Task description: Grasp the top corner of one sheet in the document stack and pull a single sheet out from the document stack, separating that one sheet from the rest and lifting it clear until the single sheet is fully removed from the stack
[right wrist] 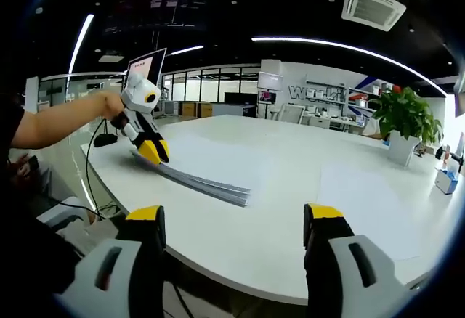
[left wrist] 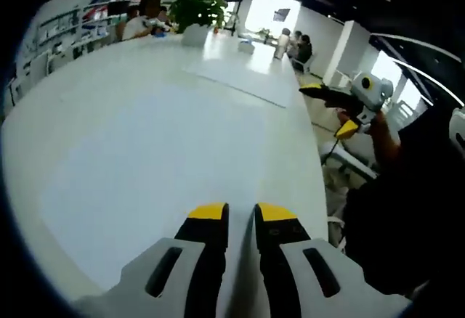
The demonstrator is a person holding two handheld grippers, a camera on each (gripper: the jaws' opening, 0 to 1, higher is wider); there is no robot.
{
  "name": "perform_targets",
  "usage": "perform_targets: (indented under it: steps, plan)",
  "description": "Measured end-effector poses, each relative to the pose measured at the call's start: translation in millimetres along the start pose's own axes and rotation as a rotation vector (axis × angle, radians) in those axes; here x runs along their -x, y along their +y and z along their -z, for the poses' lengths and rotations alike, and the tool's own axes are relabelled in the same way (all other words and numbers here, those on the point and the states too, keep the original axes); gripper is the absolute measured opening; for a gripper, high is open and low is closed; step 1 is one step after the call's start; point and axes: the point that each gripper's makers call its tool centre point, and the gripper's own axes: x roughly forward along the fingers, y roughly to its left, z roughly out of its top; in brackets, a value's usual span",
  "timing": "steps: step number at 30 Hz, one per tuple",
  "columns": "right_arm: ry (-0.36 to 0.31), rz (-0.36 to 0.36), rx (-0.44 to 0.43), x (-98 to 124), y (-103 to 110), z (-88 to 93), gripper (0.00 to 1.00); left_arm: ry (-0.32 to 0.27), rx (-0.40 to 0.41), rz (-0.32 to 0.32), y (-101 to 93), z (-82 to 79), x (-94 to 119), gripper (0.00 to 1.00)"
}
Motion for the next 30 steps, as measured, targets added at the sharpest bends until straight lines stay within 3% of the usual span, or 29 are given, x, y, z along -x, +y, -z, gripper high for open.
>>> perform_targets:
  steps: [5, 10, 16, 23, 28, 30]
  plan:
    - [-0.037, -0.011, 0.041, -5, 6, -15.6, 0.75, -0.005, 0.068, 0.074, 0.6, -0.3, 1, 0.16]
    - [-0.082, 0.005, 0.162, -14, 9, -31.0, 0.75, -0.013, 0.096, 0.108, 2.6, -0.4, 2, 0.15]
    - [-0.172, 0.04, 0.407, -32, 19, -51.1, 0.67, -0.044, 0.119, 0.148, 12.6, -2.5, 5, 0.15]
    - [-0.16, 0.044, 0.644, -62, 33, -47.1, 0.7, -0.075, 0.138, 0.19, 18.8, -3.6, 7, 0.15]
    - [-0.207, 0.065, 0.785, -77, 40, -58.1, 0.64, -0.108, 0.136, 0.197, 22.0, -4.1, 8, 0.15]
    - [-0.256, 0.043, 0.885, -88, 50, -64.7, 0.64, -0.117, 0.136, 0.201, 18.6, -3.6, 7, 0.15]
